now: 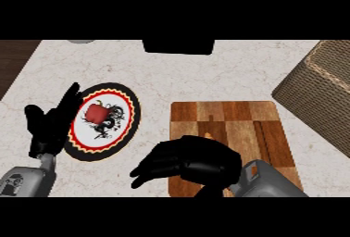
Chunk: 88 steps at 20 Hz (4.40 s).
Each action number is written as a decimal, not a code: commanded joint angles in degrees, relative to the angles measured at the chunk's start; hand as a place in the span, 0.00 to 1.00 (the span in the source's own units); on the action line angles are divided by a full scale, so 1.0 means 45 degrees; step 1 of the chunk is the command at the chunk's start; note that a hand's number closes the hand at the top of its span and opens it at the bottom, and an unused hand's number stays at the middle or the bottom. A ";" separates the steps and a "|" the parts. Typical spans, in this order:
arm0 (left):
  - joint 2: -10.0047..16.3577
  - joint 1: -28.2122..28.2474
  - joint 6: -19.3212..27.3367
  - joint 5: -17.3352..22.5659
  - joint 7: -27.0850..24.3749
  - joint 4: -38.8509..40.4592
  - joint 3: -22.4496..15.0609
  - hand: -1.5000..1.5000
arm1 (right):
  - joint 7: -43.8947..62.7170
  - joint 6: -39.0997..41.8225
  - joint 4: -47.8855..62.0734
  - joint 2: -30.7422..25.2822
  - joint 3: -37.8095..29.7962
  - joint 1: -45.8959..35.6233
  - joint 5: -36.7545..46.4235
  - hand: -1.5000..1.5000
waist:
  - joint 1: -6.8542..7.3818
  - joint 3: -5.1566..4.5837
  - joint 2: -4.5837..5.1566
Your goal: Pick the croissant from the cutting board and place it in the basket
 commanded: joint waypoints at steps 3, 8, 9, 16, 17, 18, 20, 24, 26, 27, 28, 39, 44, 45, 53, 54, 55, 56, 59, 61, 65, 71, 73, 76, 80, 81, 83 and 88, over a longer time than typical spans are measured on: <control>0.0356 -0.0389 -0.0568 0.0456 0.0066 0.0554 0.0790 0.50 | 0.3103 -0.1077 -0.0418 0.2327 0.3392 0.0129 0.3266 0.00 | -0.0665 0.0015 -0.0092; 0.0337 -0.0361 -0.0667 0.0552 0.0387 0.0384 0.0700 0.50 | 0.7726 0.1889 -0.0718 0.2416 0.2561 -0.2739 0.3611 0.00 | -0.0772 -0.0017 -0.0215; 0.0242 -0.0705 -0.0509 0.0561 0.0458 0.0677 0.0811 0.50 | 0.8495 0.2061 -0.0444 0.3096 0.2684 -0.3667 0.4040 0.00 | -0.0766 -0.0036 -0.0215; 0.0332 -0.0654 -0.0829 0.0602 0.0244 0.0720 0.0952 0.50 | 1.1859 0.4947 0.0237 0.3115 0.0863 -0.7186 0.4331 0.00 | -0.0610 -0.0005 -0.0140; 0.0253 0.0088 -0.1150 0.0530 -0.0578 0.1011 0.0881 0.50 | 1.2595 0.5614 -0.0092 0.3119 0.0775 -0.7374 0.3715 0.00 | -0.0602 -0.0012 -0.0153; 0.0418 -0.0780 -0.0916 0.0564 0.0308 0.0813 0.1011 0.50 | 1.2359 0.6540 0.0479 0.3122 -0.0111 -0.7871 0.2983 0.00 | -0.0653 0.0001 -0.0124; 0.0446 -0.0419 -0.1286 0.0788 -0.0144 0.0954 0.1161 0.50 | 1.3252 0.7659 0.0769 0.3126 0.0280 -0.7693 0.1892 0.00 | -0.0699 -0.0017 -0.0180; 0.0284 -0.0445 -0.0997 0.0568 0.0098 0.0939 0.1122 0.50 | 1.4207 0.9098 0.1254 0.3127 -0.1210 -0.8173 -0.0320 0.00 | -0.0807 0.0001 -0.0185; 0.0702 -0.0996 -0.0898 0.0746 0.1018 0.0488 0.1490 0.50 | 1.4239 0.9693 0.1435 0.3088 -0.2169 -0.8451 -0.0700 0.00 | -0.0842 0.0021 -0.0171; 0.0591 -0.0170 -0.1388 0.0723 -0.0033 0.0864 0.1430 0.50 | 1.4617 0.9963 0.1297 0.3125 -0.2561 -0.8428 -0.1385 0.00 | -0.0871 0.0010 -0.0184; 0.0415 -0.0638 -0.1075 0.0630 0.0411 0.0860 0.1354 0.50 | 1.4513 1.0278 0.1010 0.2749 -0.2728 -0.8126 -0.1812 0.00 | -0.0972 0.0018 -0.0179; 0.0208 0.0339 -0.1373 0.0360 0.0291 -0.0223 0.1518 0.50 | 1.3594 0.9787 -0.1887 0.0504 -0.3827 -0.5051 -0.3115 0.00 | -0.0707 0.0033 -0.0087; -0.0279 -0.0163 -0.1438 -0.0161 -0.0528 0.1026 0.1580 0.50 | 1.1880 0.9267 -0.3781 0.0543 -0.3300 -0.2576 -0.0811 0.00 | -0.0685 0.0035 -0.0023; -0.0699 -0.0115 -0.0949 -0.0502 -0.0096 0.0471 0.1166 0.50 | 1.0689 0.9598 -0.3174 0.0258 -0.3952 -0.2984 -0.0292 0.00 | -0.0603 0.0039 -0.0004; -0.0484 -0.0458 -0.1528 -0.0238 0.0188 0.0470 0.1455 0.50 | 0.6867 0.5906 -0.2604 0.0153 -0.1670 -0.0143 0.3700 0.00 | -0.0573 0.0051 0.0032; -0.0276 -0.0659 -0.1588 -0.0012 0.0462 0.0712 0.1830 0.50 | 0.6438 0.5284 -0.1187 0.0666 -0.1468 -0.0746 0.4189 0.00 | -0.0471 0.0046 0.0055; -0.0154 -0.0370 -0.2021 -0.0013 -0.0098 0.0923 0.1881 0.50 | 0.5786 0.4956 -0.1659 0.0099 -0.1395 0.0176 0.4379 0.00 | -0.0577 0.0042 0.0029; -0.0157 0.0594 -0.1976 -0.0018 0.0295 -0.0350 0.1763 0.50 | 0.5225 0.4802 -0.0779 0.0024 -0.1489 -0.0316 0.4849 0.00 | -0.0480 0.0040 -0.0010; -0.0529 -0.0494 -0.1649 -0.0401 0.0244 0.0594 0.1900 0.50 | 0.5065 0.4162 0.0329 0.0548 -0.0424 -0.0395 0.6309 0.00 | -0.0612 0.0030 -0.0018; -0.0386 -0.0197 -0.1739 -0.0354 0.0732 0.0048 0.1902 0.50 | 0.4404 0.3912 0.1957 0.0653 -0.0421 -0.0991 0.6729 0.00 | -0.0531 0.0031 -0.0013; -0.0756 -0.0837 -0.1832 -0.0843 -0.0310 0.1601 0.2104 0.50 | 0.3666 0.3730 0.1517 -0.0167 -0.0315 0.0234 0.7559 0.00 | -0.0689 0.0027 -0.0019; -0.0667 -0.1131 -0.2400 -0.0734 -0.0143 0.1783 0.2722 0.50 | 0.2361 0.4310 0.2153 -0.0296 -0.1127 -0.0114 0.8403 0.00 | -0.0682 0.0026 -0.0025; -0.0371 -0.0437 -0.2879 -0.0488 0.0181 0.1114 0.2943 0.50 | 0.1654 0.3742 0.2924 0.0059 -0.1304 -0.0301 0.8687 0.00 | -0.0621 0.0029 -0.0030; -0.0580 -0.0625 -0.2660 -0.0782 0.0482 0.0748 0.2943 0.50 | 0.1468 0.4809 0.1858 -0.0253 -0.1748 0.0026 0.8677 0.00 | -0.0663 0.0028 -0.0037; -0.0691 -0.0734 -0.2863 -0.0937 -0.0257 0.1716 0.3215 0.50 | 0.1495 0.5204 0.2830 0.0726 -0.2001 -0.0292 0.8772 0.00 | -0.0655 0.0025 -0.0024; -0.0940 -0.0477 -0.2583 -0.1031 0.0365 0.0758 0.3013 0.50 | 0.0597 0.4936 0.2751 0.0246 -0.2256 -0.0142 0.8823 0.00 | -0.0641 0.0028 -0.0032; -0.0849 -0.0348 -0.2890 -0.1097 -0.0109 0.1090 0.3109 0.50 | 0.0773 0.4592 0.2256 0.0526 -0.1463 0.0847 0.9234 0.00 | -0.0665 0.0027 -0.0034; -0.1322 -0.0322 -0.2441 -0.1423 0.0429 0.0321 0.3045 0.50 | 0.0233 0.5049 0.2348 0.0490 -0.2150 0.0222 0.9820 0.00 | -0.0633 0.0028 -0.0036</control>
